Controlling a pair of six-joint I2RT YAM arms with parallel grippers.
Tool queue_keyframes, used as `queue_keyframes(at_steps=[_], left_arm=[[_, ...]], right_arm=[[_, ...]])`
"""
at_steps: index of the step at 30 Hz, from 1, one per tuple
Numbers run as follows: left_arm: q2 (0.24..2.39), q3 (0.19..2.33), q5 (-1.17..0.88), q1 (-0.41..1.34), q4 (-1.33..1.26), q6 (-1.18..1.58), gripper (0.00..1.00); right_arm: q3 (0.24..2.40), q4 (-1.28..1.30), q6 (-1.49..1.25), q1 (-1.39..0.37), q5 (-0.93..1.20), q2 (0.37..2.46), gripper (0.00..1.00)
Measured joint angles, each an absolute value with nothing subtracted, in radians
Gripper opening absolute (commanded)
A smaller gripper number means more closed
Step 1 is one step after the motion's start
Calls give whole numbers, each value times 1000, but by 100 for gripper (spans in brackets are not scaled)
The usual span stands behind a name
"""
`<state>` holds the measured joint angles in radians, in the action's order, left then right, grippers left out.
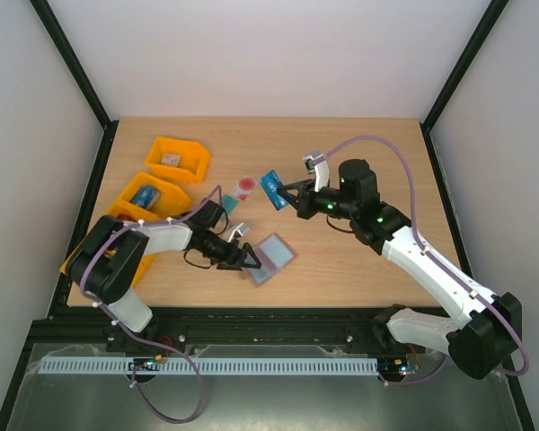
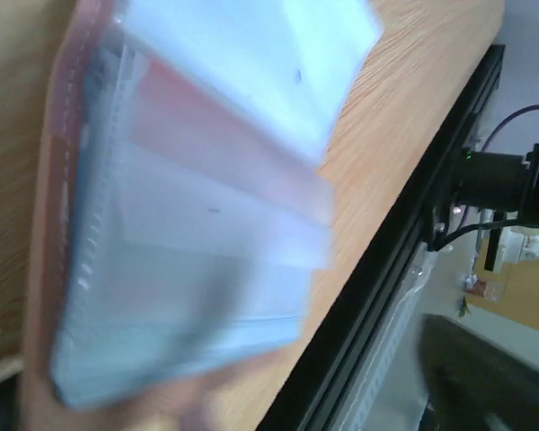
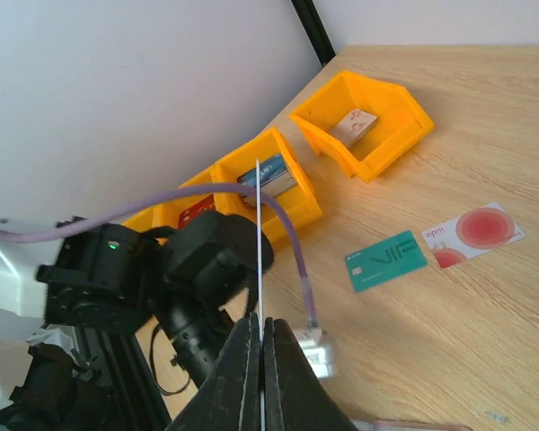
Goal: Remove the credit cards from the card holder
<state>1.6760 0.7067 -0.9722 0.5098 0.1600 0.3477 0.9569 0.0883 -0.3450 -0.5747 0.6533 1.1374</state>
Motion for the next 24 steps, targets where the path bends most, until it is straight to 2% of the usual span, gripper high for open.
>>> queue_keyframes(at_steps=[5,10,14,18,21,24], left_arm=[[1517,720,-820,401,252,247,99],[1340,815,-833,227,349,159,99],[1252,1024,-858,250,533,9,99],[1205,1264,-724,270,671,-174,99],[1105,1330,-598,287,641,-284,99],[972,1344,-488,374,554,-494,99]], right_arm=[[957,107,-339,-575,645,1135,2],[999,145,-322,-575,646,1138,2],[1090,176,-308,-575,644,1161,2],[1160,185,-319,-575,677,1183,2],[1165,173,-358,-575,709,1179,2],[1165,163,-400,-575,746,1179,2]])
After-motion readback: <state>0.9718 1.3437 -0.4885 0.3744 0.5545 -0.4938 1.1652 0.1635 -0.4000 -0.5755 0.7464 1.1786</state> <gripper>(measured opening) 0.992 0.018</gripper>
